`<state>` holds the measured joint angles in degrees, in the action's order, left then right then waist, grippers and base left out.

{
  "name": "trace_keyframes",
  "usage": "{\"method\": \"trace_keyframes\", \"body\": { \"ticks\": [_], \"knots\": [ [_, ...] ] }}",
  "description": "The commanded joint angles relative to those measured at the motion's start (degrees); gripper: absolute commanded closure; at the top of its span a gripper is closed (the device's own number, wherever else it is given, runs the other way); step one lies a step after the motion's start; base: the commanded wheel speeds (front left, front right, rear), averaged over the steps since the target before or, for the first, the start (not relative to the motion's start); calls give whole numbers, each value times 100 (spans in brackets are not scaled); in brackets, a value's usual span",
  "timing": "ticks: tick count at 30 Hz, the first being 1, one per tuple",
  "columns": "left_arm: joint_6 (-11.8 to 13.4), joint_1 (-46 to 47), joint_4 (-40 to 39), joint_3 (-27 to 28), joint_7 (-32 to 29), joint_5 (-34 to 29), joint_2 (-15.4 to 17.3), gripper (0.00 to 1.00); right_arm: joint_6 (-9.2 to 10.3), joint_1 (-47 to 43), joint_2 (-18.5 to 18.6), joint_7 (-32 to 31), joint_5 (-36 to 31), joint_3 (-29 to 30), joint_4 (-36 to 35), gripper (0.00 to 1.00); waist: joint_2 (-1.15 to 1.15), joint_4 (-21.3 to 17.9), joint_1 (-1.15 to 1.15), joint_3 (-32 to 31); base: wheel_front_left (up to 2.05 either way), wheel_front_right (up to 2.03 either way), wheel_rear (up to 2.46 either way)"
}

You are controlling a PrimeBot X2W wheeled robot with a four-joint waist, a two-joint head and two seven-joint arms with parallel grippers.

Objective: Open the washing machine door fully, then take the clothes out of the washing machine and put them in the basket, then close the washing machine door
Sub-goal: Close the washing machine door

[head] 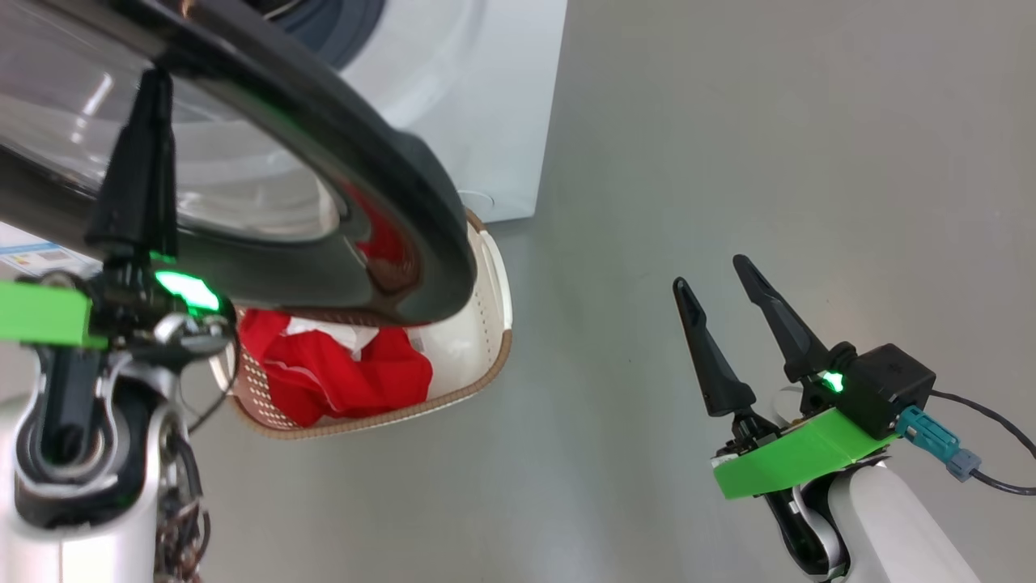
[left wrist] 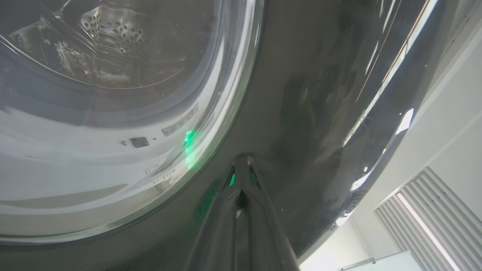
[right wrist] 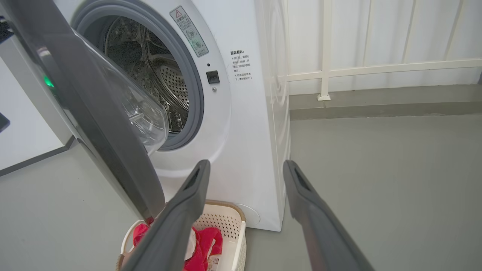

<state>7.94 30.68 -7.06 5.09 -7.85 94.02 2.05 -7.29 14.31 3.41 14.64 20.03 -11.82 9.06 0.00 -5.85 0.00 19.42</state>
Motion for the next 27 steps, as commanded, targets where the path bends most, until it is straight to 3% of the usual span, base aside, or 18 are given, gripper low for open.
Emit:
{"method": "trace_keyframes", "body": {
  "ticks": [1, 27],
  "knots": [
    [-104, 241, -65, 106, 50, -99, 140, 100, -20, 95, -29, 36, -39, -106, -167, 0, 0, -61, 0, 97, 0, 0, 0],
    [-565, 1977, 1344, -44, 447, -609, 314, 100, -20, 243, -50, 36, -11, -108, -211, 0, 0, -499, 0, 543, 0, 0, 0]
  ]
}}
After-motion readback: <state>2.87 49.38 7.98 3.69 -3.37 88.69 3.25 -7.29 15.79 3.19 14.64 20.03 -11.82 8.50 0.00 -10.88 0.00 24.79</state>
